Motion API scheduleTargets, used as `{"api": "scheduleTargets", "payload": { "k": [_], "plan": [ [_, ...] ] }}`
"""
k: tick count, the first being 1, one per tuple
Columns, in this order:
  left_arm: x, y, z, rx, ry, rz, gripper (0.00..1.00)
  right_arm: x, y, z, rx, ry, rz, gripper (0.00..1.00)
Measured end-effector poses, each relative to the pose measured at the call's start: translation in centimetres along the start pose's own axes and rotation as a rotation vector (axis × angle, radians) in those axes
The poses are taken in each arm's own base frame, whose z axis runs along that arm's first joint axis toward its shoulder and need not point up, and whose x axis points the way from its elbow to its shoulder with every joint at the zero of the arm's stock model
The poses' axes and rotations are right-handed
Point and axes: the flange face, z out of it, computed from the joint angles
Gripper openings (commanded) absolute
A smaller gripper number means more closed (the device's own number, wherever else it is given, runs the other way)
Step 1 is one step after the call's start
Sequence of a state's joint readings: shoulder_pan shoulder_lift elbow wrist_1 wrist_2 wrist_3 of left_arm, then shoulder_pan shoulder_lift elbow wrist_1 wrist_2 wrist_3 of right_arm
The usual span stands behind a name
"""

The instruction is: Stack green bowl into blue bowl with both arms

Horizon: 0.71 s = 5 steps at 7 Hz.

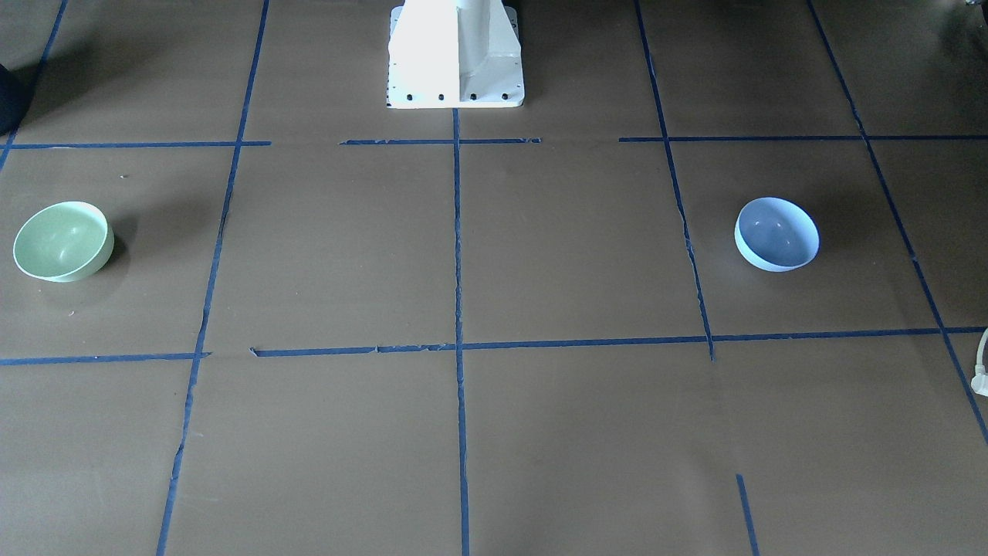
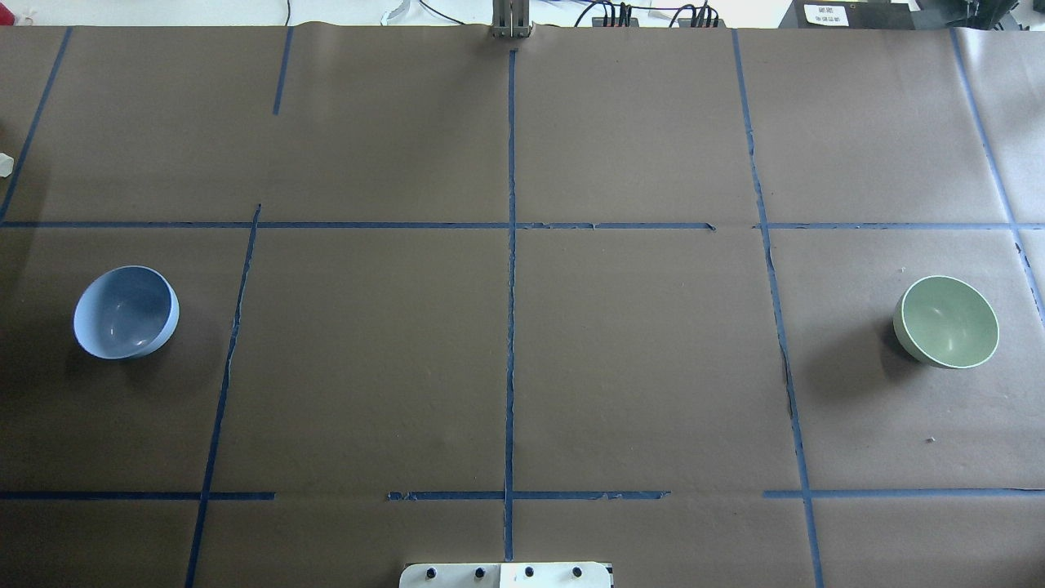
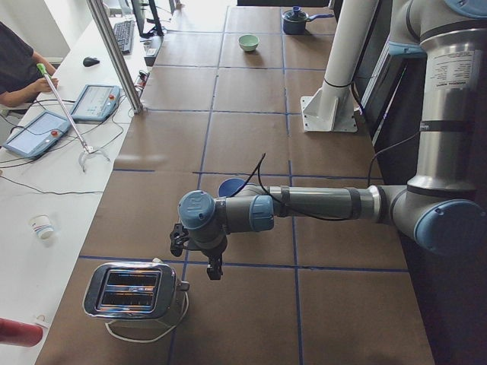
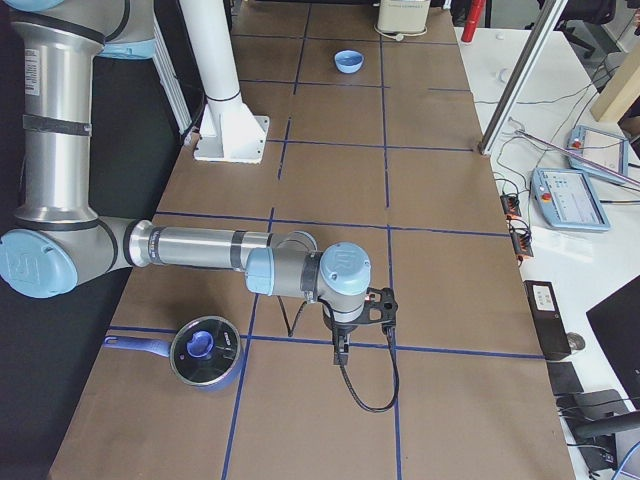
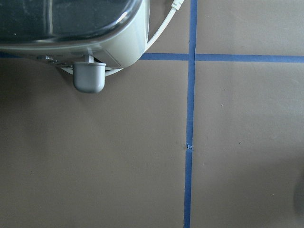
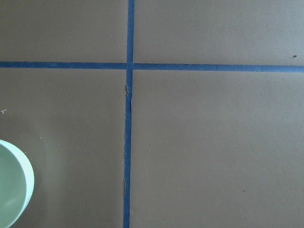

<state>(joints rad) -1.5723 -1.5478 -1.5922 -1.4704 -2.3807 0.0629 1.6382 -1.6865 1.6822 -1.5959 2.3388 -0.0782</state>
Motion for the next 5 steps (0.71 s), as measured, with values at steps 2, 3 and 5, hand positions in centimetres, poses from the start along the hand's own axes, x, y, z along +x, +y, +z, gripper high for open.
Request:
{"api": "scheduleTargets", "payload": {
  "k": [2,3,5],
  "plan": [
    [0.02,-0.01,-0.01,0.001,0.001,0.001,1.0,-0.34,-0.09,-0.35,0.008,-0.007,0.002,1.0],
    [0.04,-0.01,-0.02,0.001,0.001,0.003,1.0,-0.41,-0.01,-0.4,0.009,-0.01,0.003,1.0],
    [0.04,-0.01,-0.03,0.001,0.001,0.005,1.0,-0.37,0.25,-0.33,0.008,-0.012,0.006,1.0]
  ]
}}
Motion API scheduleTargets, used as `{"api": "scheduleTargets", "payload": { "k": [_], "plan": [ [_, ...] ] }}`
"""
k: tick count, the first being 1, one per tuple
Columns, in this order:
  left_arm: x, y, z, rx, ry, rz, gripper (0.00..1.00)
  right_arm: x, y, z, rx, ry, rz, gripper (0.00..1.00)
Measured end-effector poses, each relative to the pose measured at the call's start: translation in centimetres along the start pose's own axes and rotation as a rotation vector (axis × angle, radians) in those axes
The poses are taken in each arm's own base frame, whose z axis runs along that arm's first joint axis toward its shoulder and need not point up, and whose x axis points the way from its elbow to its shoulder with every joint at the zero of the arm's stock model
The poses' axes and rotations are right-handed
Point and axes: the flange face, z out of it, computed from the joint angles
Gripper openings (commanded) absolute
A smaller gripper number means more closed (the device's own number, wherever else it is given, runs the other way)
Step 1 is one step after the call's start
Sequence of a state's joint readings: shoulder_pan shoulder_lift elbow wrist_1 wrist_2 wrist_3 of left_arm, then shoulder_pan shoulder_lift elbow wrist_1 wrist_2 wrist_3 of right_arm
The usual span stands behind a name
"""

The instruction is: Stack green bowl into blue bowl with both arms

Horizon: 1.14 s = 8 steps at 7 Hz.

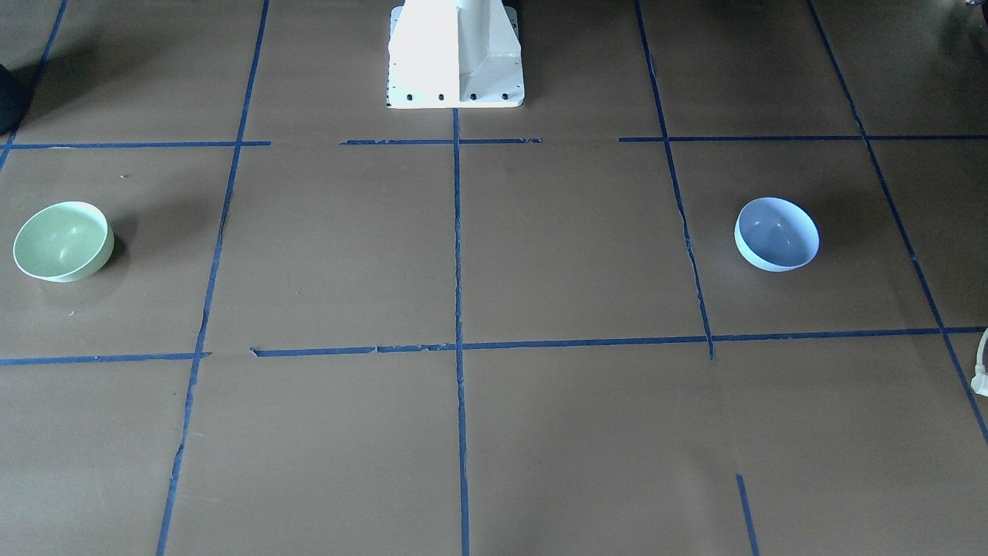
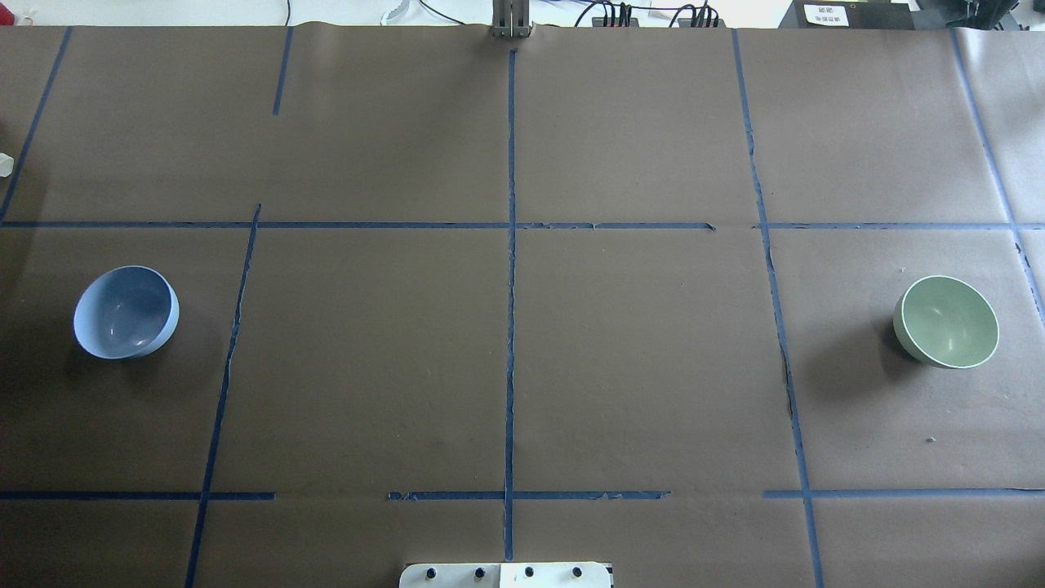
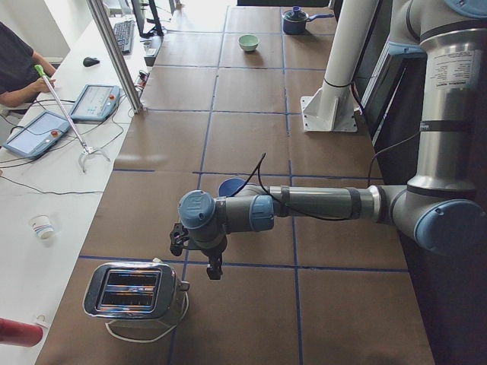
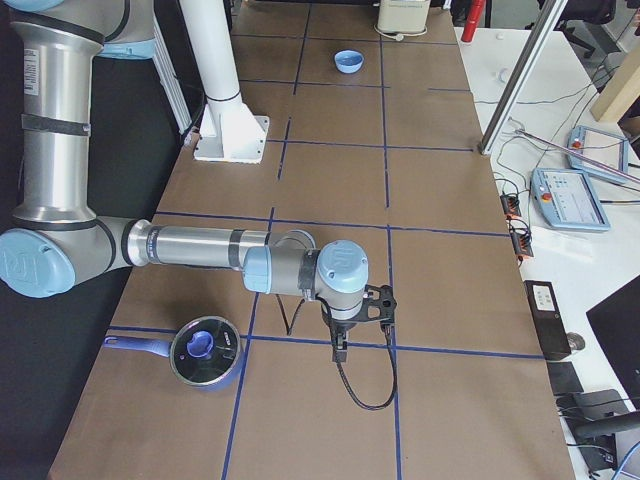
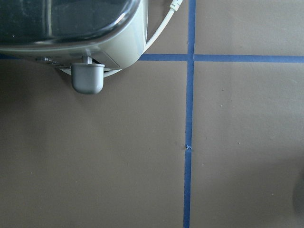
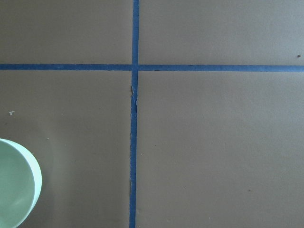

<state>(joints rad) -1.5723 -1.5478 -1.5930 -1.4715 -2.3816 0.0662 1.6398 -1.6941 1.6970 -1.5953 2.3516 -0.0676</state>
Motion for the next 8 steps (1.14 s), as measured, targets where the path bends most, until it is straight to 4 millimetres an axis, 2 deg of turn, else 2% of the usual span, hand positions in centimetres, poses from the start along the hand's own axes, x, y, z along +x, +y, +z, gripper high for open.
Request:
{"api": "scheduleTargets", "payload": {
  "k": [5,7,8],
  "plan": [
    [0.9,-0.3,-0.8,0.018,0.001,0.015,1.0,-0.2,-0.1,-0.1,0.002,-0.001,-0.001,1.0],
    [3.2,-0.7,-1.3,0.035,0.032,-0.007,1.0,-0.5,-0.5,-0.5,0.01,-0.002,-0.008,1.0],
    [5.8,-1.3,-0.7,0.048,0.064,-0.032,1.0,-0.7,-0.6,-0.7,0.014,-0.002,-0.013,1.0]
  ]
}}
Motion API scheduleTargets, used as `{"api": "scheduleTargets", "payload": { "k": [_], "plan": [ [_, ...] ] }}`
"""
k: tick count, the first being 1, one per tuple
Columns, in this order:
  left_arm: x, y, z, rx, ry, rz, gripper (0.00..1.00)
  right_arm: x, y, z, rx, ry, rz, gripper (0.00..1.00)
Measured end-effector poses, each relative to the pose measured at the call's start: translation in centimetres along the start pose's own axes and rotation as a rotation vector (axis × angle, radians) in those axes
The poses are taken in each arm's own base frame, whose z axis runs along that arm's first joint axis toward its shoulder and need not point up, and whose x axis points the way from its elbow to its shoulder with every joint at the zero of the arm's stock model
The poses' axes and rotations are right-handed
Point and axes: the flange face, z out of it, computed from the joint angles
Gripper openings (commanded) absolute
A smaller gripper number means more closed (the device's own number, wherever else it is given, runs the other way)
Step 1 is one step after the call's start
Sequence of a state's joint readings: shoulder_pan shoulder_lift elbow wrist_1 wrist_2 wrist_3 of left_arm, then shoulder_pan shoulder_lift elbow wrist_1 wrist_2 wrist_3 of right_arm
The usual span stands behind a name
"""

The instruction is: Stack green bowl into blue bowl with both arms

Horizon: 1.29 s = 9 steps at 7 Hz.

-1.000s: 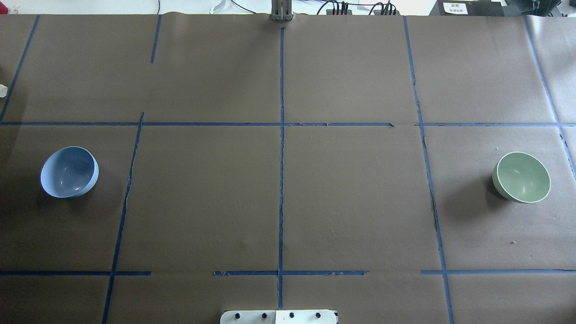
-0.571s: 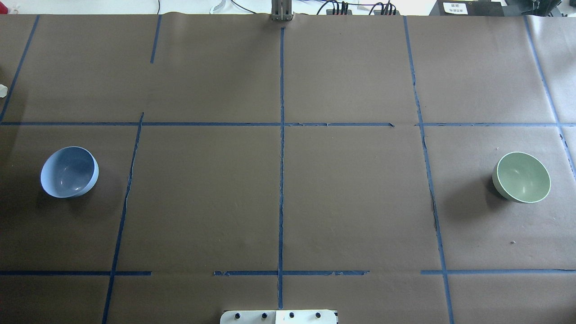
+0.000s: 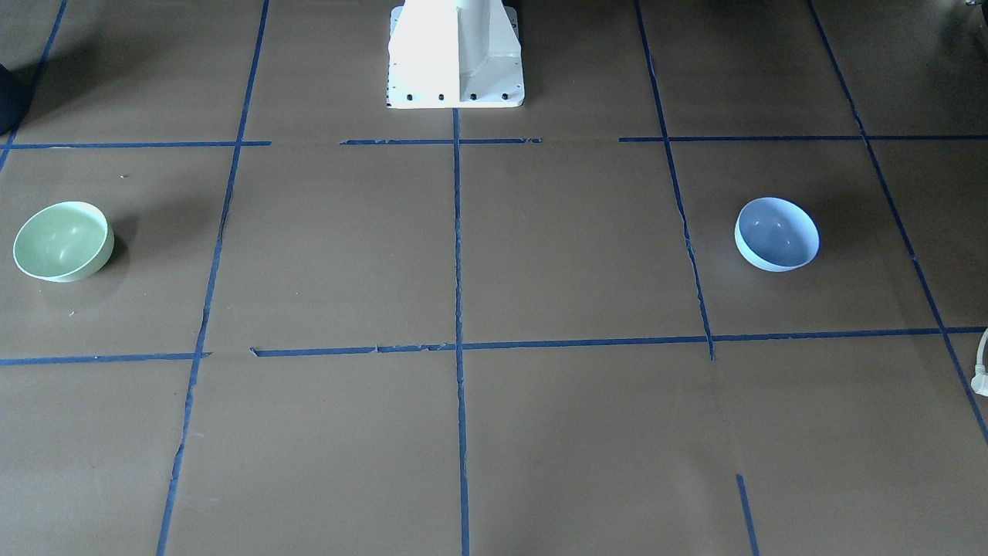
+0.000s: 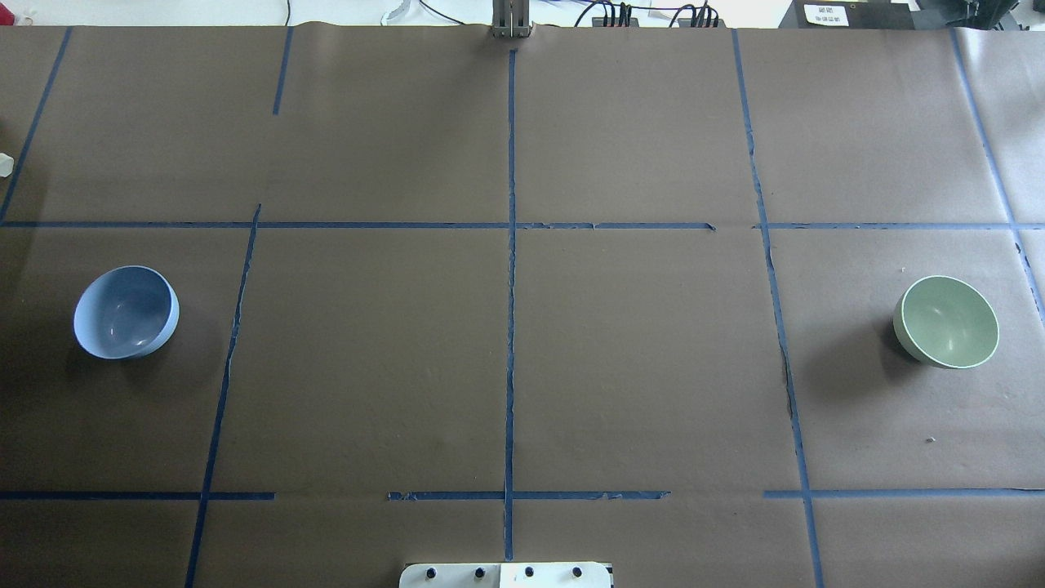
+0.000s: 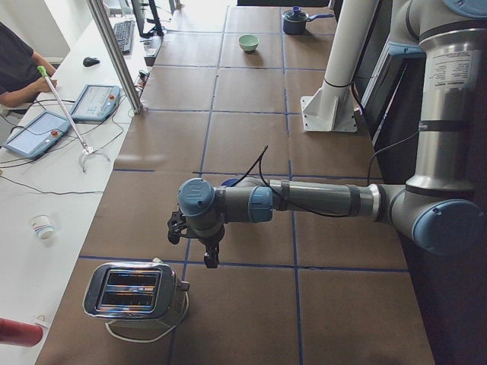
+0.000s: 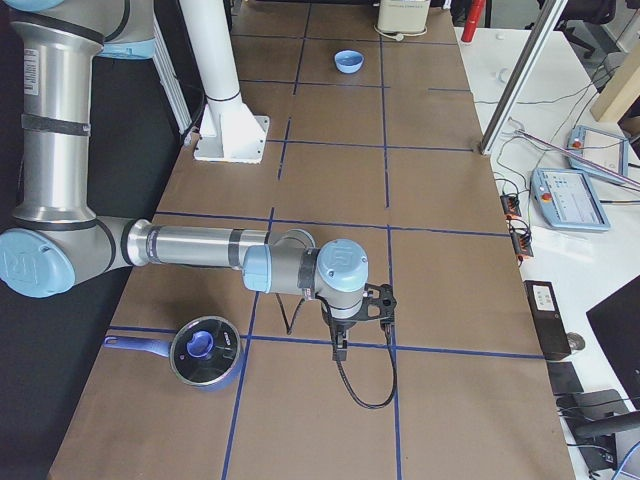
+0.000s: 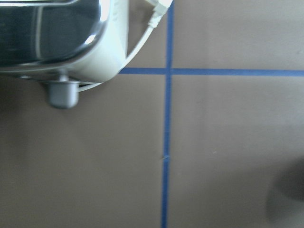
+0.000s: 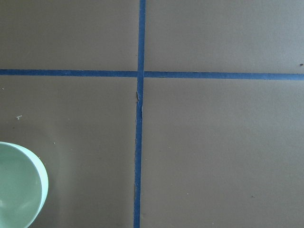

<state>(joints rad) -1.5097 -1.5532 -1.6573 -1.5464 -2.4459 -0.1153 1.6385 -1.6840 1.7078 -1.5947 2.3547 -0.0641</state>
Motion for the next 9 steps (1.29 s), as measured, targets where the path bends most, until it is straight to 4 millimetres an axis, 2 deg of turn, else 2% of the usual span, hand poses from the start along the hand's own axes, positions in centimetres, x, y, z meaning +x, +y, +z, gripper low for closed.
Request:
{"api": "scheduleTargets", "payload": {
  "k": [2,3,5,6,7,8,9],
  "plan": [
    [6.6,-0.6,3.5,0.032,0.05,-0.064,1.0,-0.4,-0.1,-0.3,0.007,0.0,-0.008,1.0],
    [9.7,-0.1,6.0,0.038,0.08,-0.088,1.0,-0.5,-0.2,-0.4,0.009,0.0,-0.011,1.0],
    [13.6,1.7,11.6,0.05,0.107,-0.113,0.99,-0.7,-0.3,-0.6,0.013,0.0,-0.017,1.0],
    [14.8,2.4,14.1,0.053,0.107,-0.117,0.94,-0.8,-0.3,-0.6,0.013,0.001,-0.018,1.0],
    [15.7,3.0,16.1,0.047,0.101,-0.113,0.78,-0.8,-0.3,-0.6,0.013,0.0,-0.018,1.0],
    [16.2,3.4,17.3,0.037,0.096,-0.108,0.51,-0.8,-0.3,-0.6,0.012,0.001,-0.018,1.0],
    [16.4,3.7,17.8,0.031,0.095,-0.105,0.08,-0.8,-0.3,-0.6,0.011,0.002,-0.019,1.0]
  ]
}}
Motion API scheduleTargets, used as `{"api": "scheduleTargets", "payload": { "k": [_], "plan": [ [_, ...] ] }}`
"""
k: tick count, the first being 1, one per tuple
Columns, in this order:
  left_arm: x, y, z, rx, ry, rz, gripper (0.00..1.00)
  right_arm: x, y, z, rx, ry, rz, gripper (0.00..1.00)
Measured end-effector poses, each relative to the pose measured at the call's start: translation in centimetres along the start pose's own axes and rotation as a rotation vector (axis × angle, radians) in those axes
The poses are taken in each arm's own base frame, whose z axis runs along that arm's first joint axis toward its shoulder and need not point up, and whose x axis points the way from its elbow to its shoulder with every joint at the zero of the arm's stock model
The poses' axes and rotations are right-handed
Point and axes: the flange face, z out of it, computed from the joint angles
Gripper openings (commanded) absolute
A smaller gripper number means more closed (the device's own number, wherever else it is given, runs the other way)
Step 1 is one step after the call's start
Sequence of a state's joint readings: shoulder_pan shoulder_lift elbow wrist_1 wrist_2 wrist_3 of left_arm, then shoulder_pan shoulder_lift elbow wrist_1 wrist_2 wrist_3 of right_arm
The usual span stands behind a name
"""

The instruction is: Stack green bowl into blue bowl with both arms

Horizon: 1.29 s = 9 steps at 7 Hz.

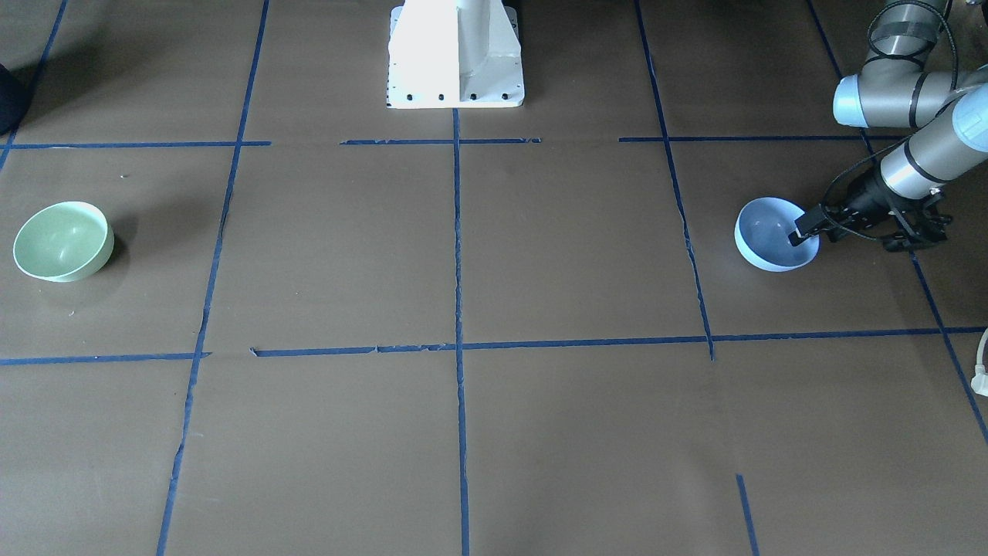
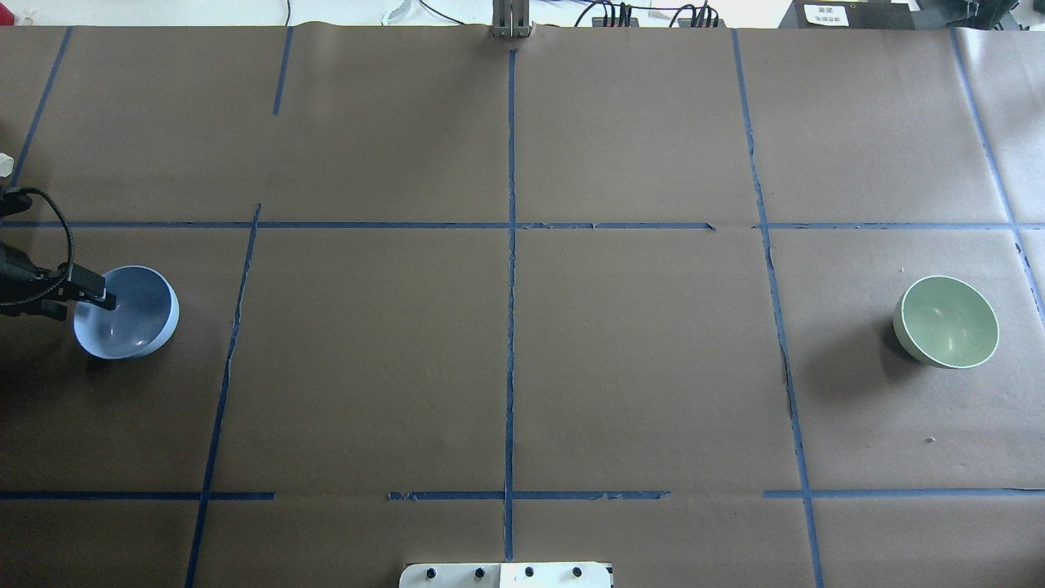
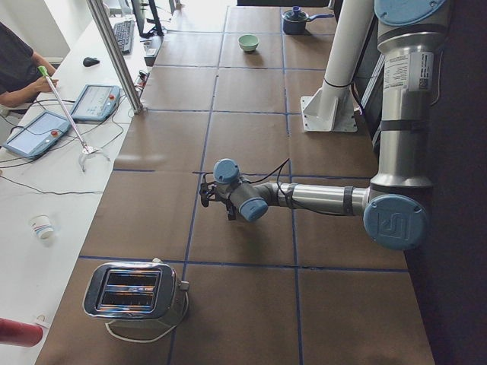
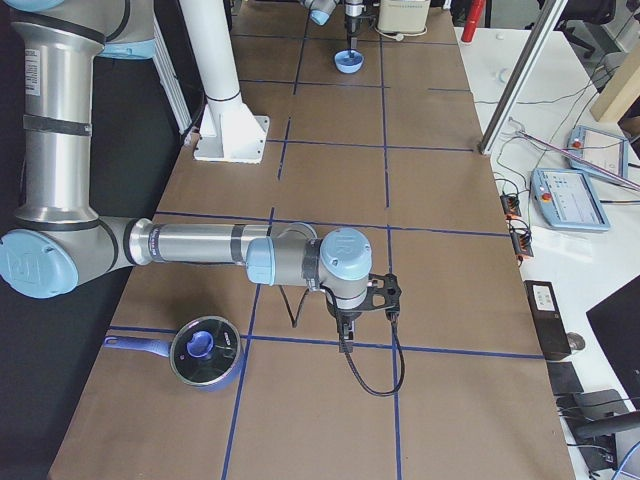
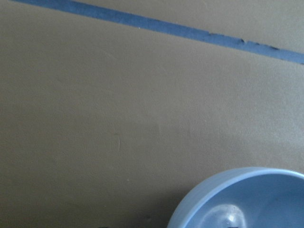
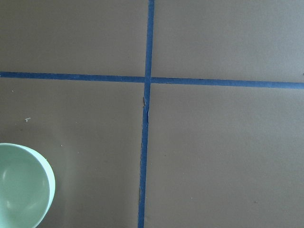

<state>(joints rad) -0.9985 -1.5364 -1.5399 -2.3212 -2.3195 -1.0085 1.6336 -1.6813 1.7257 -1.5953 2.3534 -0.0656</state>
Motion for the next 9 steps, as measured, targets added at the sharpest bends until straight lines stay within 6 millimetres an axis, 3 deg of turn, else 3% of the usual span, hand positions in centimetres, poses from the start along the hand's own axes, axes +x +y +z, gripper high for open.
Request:
{"api": "scheduleTargets", "payload": {
  "k": [1,3,5,6,7,8,9],
  "plan": [
    [0.2,0.1,0.2,-0.003,0.001,0.003,0.0,-0.1,0.0,-0.1,0.001,-0.001,-0.002,1.0],
    [1.0,0.2,-0.2,-0.002,0.009,0.002,0.0,-0.4,0.0,-0.3,0.005,-0.003,-0.007,1.0],
    [4.9,-0.3,-1.5,0.011,0.056,-0.051,0.0,-0.5,-0.1,-0.4,0.008,-0.005,-0.008,1.0],
    [8.5,-1.4,-2.4,0.015,0.087,-0.077,0.0,-0.9,-0.5,-0.7,0.015,-0.017,-0.011,1.0],
    [13.6,-2.8,-3.2,0.013,0.107,-0.11,0.0,-1.5,-1.1,-1.1,0.026,-0.036,-0.014,1.0],
    [20.0,-3.6,-3.5,0.003,0.118,-0.142,0.0,-1.7,-1.4,-1.3,0.029,-0.045,-0.012,1.0],
    [27.5,-3.0,-2.6,-0.006,0.114,-0.174,0.0,-1.6,-1.3,-1.1,0.027,-0.048,-0.009,1.0]
  ]
}}
